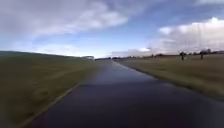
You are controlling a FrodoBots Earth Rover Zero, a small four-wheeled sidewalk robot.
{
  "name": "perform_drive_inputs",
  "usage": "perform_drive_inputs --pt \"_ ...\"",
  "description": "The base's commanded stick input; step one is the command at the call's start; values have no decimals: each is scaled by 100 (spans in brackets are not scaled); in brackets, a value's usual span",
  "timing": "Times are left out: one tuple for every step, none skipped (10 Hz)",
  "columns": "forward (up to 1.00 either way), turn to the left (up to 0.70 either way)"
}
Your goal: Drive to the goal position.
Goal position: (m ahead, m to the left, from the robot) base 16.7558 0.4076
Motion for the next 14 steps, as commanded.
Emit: perform_drive_inputs --pt "100 0" --pt "100 0" --pt "100 0" --pt "100 0" --pt "100 0" --pt "100 0" --pt "100 0" --pt "100 0" --pt "100 0" --pt "100 0" --pt "100 0" --pt "100 0" --pt "100 0" --pt "100 0"
